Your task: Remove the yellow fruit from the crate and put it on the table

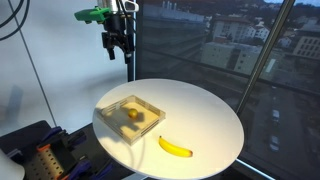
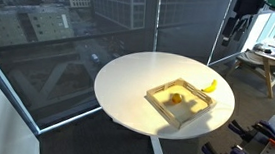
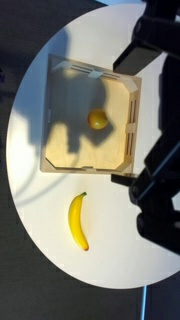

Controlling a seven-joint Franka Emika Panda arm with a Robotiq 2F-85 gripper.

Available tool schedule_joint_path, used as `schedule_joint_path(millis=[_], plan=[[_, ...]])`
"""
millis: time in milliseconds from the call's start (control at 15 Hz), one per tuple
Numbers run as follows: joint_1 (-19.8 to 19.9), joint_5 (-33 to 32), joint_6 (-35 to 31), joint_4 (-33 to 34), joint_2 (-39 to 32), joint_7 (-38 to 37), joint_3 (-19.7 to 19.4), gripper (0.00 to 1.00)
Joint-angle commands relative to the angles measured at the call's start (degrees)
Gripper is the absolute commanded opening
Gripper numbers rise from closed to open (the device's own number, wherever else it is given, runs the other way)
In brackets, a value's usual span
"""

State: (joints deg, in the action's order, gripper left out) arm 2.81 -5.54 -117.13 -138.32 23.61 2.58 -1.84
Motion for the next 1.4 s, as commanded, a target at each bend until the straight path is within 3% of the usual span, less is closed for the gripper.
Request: schedule_joint_path(millis=[0,733,1333], plan=[[-1.49,3.85,-1.43,0.75,-0.29,2.06,-1.18,1.0],[-4.06,13.11,-2.26,3.64,-4.03,7.0,-1.96,1.0],[-3.99,12.17,-1.84,7.13,-8.44,6.59,-0.81,1.0]])
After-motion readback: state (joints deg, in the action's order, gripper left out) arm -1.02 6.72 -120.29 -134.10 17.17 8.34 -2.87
